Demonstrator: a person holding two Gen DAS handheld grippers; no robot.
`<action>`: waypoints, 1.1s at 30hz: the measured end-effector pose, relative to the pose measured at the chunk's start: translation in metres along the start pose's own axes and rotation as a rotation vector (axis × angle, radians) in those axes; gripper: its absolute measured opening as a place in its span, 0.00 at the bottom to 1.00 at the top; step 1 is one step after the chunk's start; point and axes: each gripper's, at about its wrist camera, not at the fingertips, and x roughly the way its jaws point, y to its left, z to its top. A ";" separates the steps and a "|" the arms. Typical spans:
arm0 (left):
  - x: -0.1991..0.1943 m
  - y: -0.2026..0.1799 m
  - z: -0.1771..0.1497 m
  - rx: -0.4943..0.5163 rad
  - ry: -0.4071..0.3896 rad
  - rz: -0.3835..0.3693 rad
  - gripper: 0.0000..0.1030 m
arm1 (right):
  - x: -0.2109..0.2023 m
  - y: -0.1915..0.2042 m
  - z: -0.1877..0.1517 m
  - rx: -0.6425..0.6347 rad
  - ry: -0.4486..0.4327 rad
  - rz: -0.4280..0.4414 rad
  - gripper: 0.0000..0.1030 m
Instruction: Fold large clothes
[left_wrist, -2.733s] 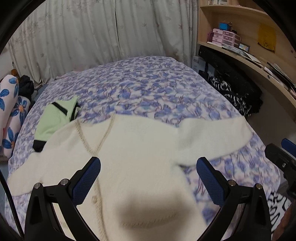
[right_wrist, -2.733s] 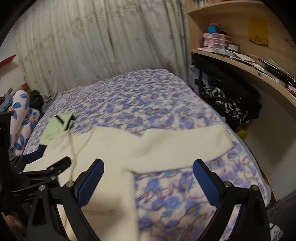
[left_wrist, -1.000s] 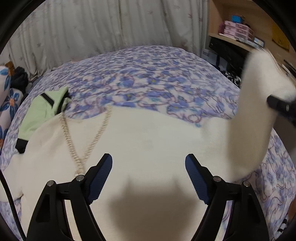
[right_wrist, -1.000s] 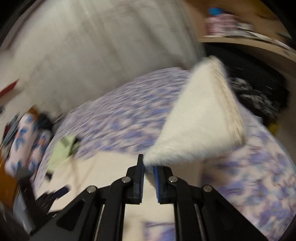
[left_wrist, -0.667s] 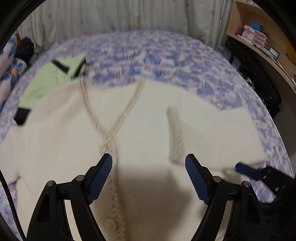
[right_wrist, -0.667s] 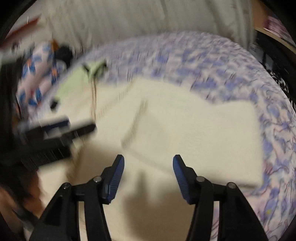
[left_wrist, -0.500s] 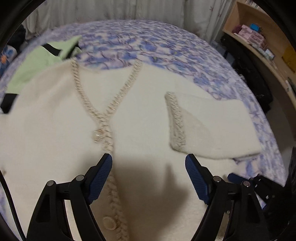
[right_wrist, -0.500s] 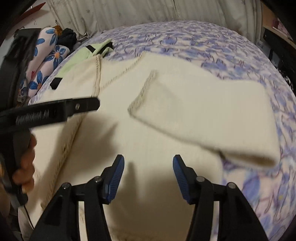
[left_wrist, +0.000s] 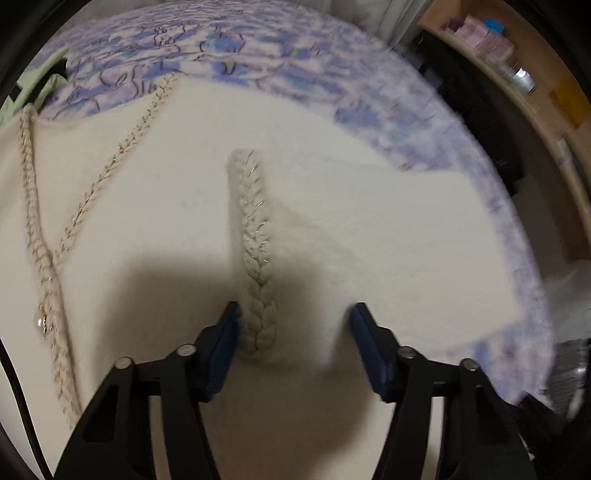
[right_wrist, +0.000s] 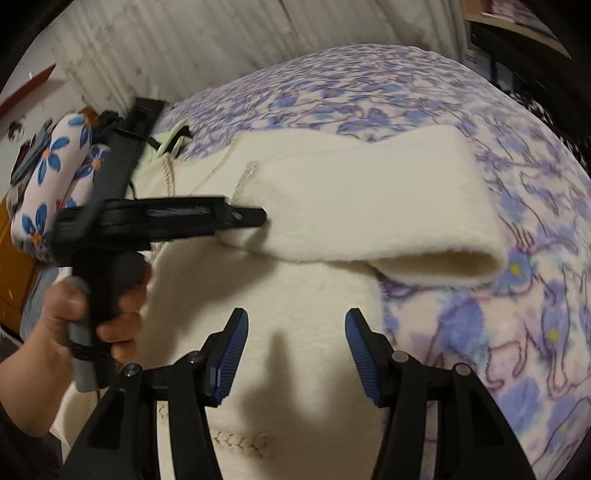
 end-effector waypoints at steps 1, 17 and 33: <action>0.001 -0.009 0.002 0.044 -0.012 0.044 0.33 | 0.000 -0.003 0.000 0.013 0.003 0.000 0.53; -0.200 0.074 -0.007 0.094 -0.297 0.283 0.27 | -0.042 -0.012 0.008 0.016 -0.057 -0.064 0.54; -0.100 0.225 -0.023 -0.283 -0.059 0.048 0.49 | 0.025 -0.019 0.064 0.120 0.032 -0.052 0.56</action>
